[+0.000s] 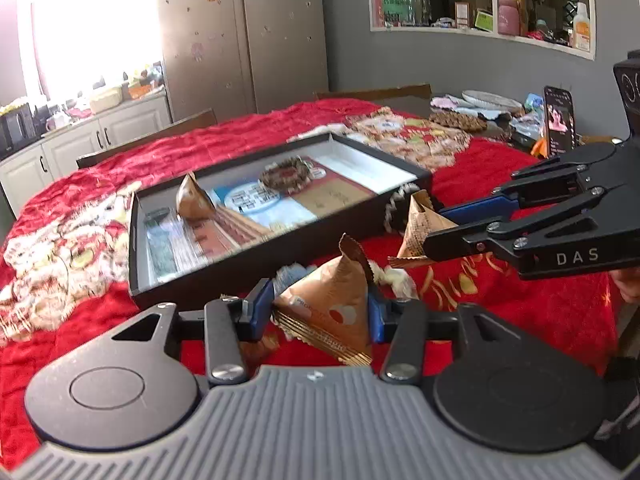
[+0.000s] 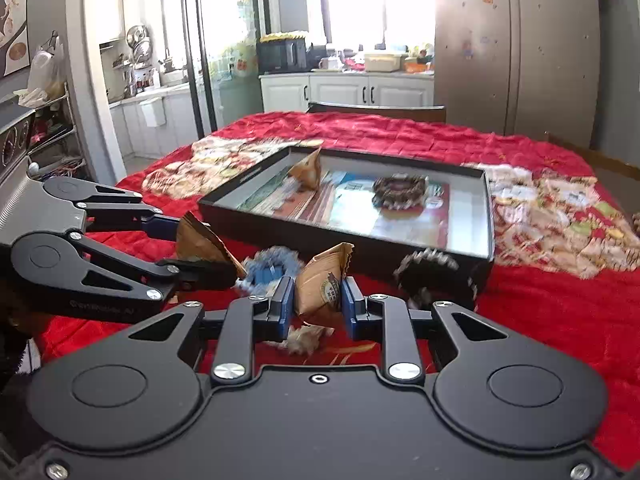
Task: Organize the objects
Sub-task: 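Carry both tan packets in both grippers over the black box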
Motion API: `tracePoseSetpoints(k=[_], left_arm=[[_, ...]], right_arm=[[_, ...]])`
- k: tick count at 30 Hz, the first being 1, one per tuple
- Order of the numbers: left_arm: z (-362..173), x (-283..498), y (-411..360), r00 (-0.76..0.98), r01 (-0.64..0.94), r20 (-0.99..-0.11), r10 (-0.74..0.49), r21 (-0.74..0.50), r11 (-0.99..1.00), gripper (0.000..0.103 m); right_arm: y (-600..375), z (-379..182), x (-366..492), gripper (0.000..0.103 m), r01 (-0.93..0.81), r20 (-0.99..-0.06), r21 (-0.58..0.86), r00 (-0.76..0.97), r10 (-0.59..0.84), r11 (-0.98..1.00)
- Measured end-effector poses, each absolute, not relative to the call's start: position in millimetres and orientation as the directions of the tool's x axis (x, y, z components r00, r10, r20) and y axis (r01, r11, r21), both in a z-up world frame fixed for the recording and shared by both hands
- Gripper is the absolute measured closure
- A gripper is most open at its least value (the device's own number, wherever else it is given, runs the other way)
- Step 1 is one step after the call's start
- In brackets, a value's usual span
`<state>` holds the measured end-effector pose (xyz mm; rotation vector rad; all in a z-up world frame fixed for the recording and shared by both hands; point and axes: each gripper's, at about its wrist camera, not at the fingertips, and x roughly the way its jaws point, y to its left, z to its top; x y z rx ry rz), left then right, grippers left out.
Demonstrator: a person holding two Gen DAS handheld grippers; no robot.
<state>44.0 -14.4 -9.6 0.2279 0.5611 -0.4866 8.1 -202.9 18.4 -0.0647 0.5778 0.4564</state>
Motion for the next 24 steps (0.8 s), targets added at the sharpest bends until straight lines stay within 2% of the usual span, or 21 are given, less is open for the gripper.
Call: tracePoseSetpoints(k=[13, 24], left_arm=[[8.5, 84.6, -10.2, 0.771, 0.454, -0.530, -0.353, 0.069, 0.888, 0.052], [13.5, 124.5, -11.2, 0.789, 0.417, -0.518, -0.329, 0.060, 0.907, 0.052]], right_arm=[[-205.4, 38.7, 40.9, 0.079, -0.395, -0.479, 0.034, 0.799, 0.362, 0.918], [-213.9, 39.8, 83.0, 0.079, -0.334, -0.469, 0.044, 0.826, 0.315, 0.942]])
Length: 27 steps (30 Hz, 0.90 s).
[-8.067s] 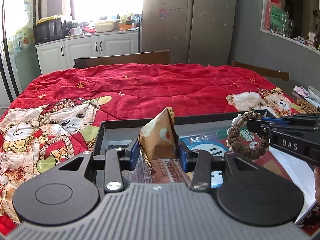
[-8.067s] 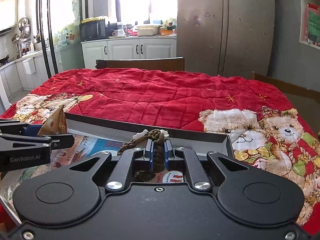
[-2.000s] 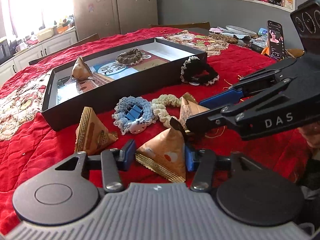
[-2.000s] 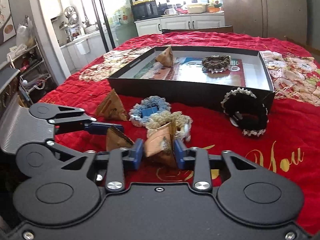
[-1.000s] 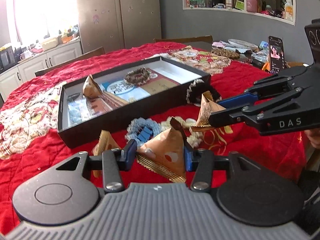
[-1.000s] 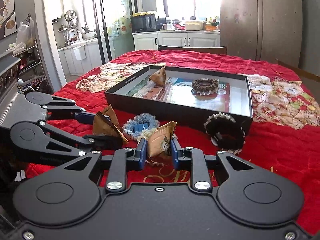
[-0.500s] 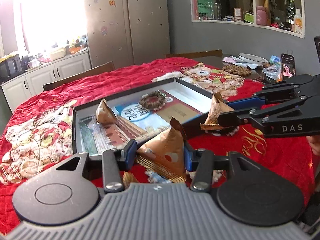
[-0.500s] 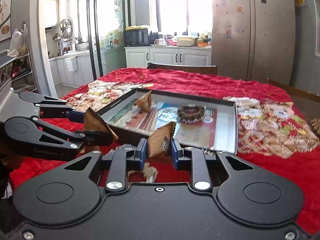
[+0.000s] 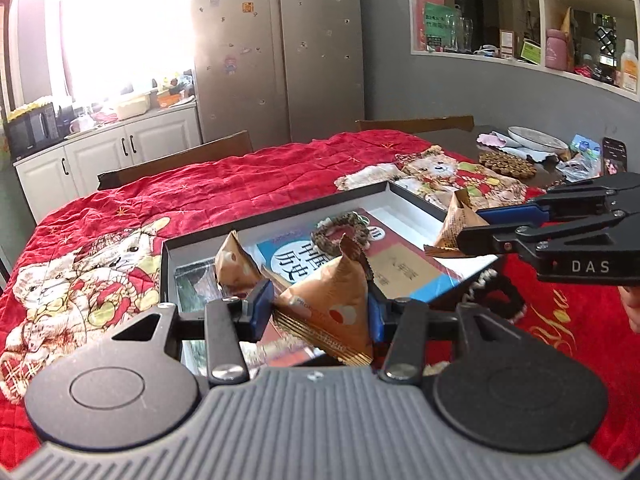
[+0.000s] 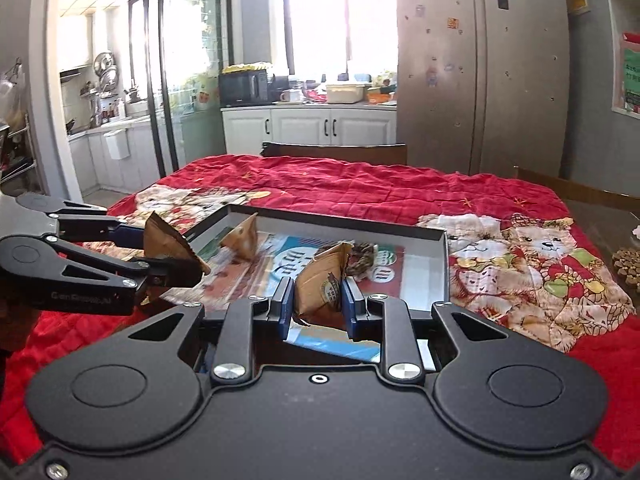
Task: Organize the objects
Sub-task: 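Carry both tan packets in both grippers over the black box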
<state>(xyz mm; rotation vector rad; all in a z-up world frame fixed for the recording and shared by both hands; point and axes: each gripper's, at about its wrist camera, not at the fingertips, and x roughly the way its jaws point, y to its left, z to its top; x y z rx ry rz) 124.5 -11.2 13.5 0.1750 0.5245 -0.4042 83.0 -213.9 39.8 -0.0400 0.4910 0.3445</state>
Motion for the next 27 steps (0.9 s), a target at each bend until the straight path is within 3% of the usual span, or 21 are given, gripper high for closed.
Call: tracePoseSetpoints(k=[27], left_arm=[[-2.8, 213.7, -34.5, 0.788, 0.348, -0.554, -0.268, 0.042, 0.936, 0.052]], right_arm=[[-218.9, 21.1, 192.1, 0.079, -0.212, -0.490, 0.078, 0.843, 0.223, 0.974]])
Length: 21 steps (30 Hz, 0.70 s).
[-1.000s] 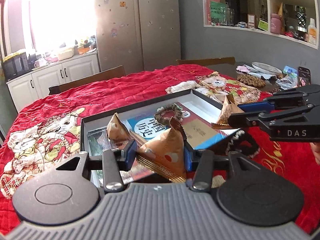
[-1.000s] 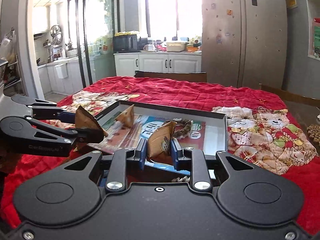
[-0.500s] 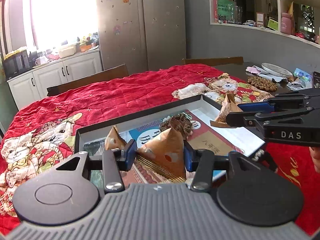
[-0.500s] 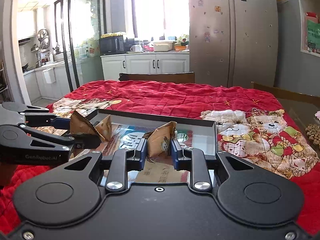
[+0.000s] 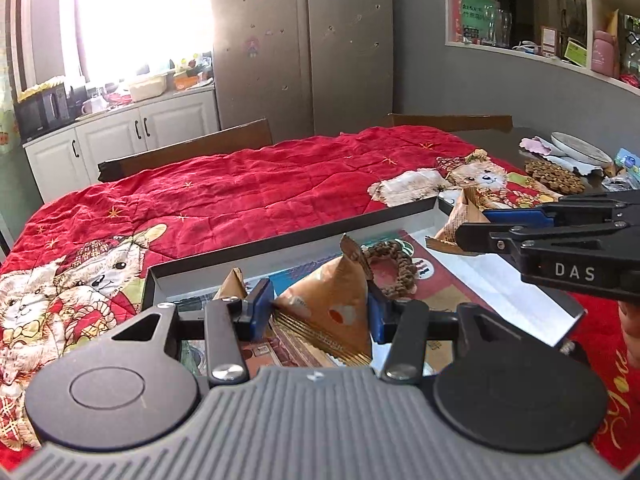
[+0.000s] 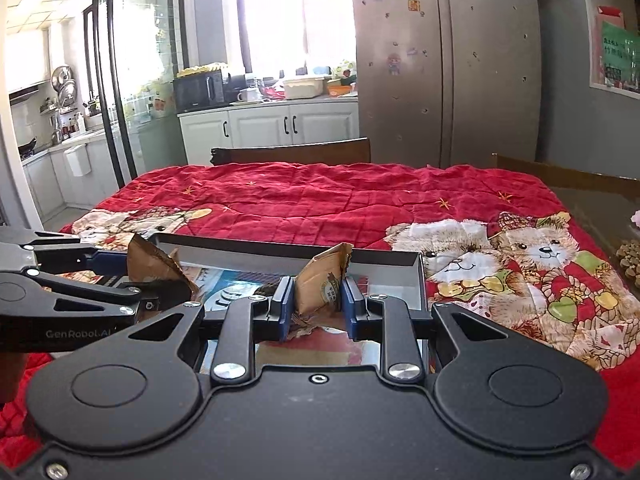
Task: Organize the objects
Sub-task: 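Carry both tan packets in both grippers over the black box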
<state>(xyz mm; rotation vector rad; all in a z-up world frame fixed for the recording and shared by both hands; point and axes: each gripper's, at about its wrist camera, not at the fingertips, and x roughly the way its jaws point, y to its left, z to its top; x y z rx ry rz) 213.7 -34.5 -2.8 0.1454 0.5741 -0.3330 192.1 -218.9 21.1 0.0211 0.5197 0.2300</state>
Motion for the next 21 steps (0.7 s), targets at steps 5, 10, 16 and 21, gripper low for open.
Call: tracePoseSetpoints(k=[5, 10, 16, 21], left_arm=[[-8.9, 223.6, -38.4, 0.783, 0.345, -0.566, -0.260, 0.046, 0.938, 0.052], [-16.0, 231.5, -42.3, 0.776, 0.343, -0.578, -0.251, 0.054, 0.938, 0.052], [-24.0, 239.7, -43.7, 0.770, 0.333, -0.593, -0.237, 0.057, 0.941, 0.052], [-28.4, 244.4, -42.7, 0.766, 0.328, -0.602, -0.228, 0.061, 0.943, 0.052]], right_arm=[[-221.8, 9.4, 205.1, 0.079, -0.197, -0.505, 0.091, 0.836, 0.216, 0.976], [-225.6, -1.5, 216.8, 0.079, -0.184, -0.521, 0.107, 0.826, 0.213, 0.977], [-226.0, -9.3, 226.8, 0.079, -0.189, -0.535, 0.119, 0.815, 0.223, 0.975], [-219.5, -12.9, 231.9, 0.079, -0.196, -0.544, 0.095, 0.811, 0.215, 0.976]])
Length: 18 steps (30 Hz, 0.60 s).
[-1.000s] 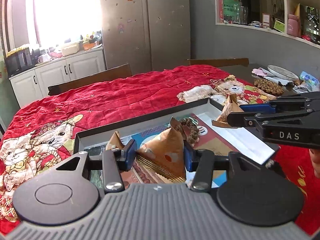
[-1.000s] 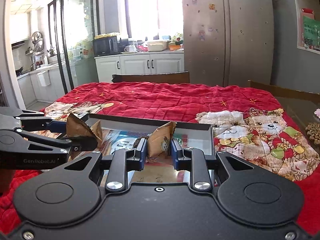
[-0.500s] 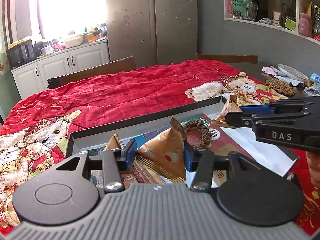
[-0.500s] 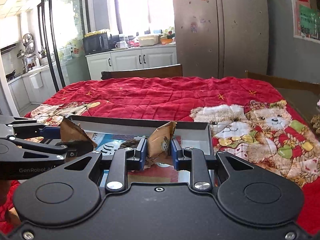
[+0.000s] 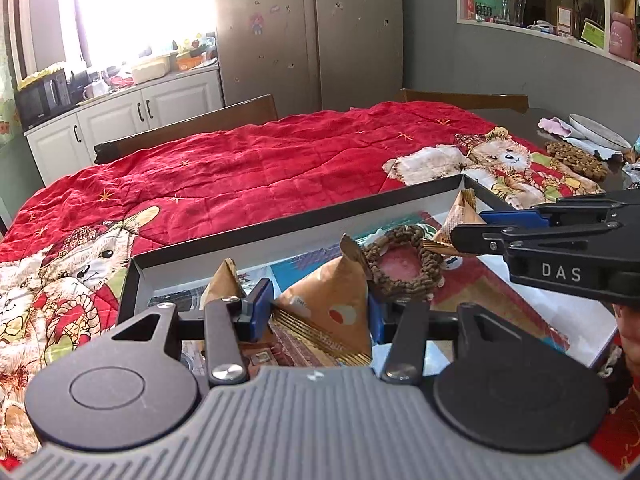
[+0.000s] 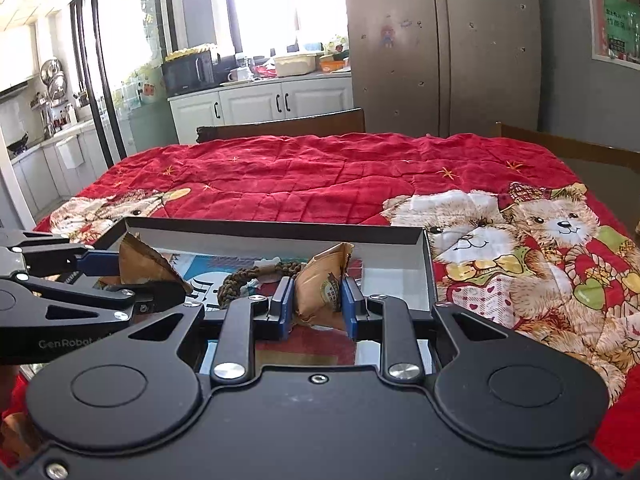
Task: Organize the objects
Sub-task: 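Carry both tan packets in both grippers over the black box, then lower both packets into the black box and open both grippers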
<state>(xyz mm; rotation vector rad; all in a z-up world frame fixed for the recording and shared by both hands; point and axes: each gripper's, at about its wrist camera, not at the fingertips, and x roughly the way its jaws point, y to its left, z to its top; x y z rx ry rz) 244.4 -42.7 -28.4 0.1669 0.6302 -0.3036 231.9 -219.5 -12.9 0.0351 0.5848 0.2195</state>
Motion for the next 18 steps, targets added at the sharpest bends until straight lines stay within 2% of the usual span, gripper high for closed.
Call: tracePoseSetpoints(k=[18], left_arm=[[-37.9, 250.8, -49.6, 0.747, 0.333, -0.630, -0.212, 0.077, 0.940, 0.051]], right_arm=[[-214.8, -15.2, 239.6, 0.079, -0.185, -0.570, 0.071, 0.799, 0.192, 0.980]])
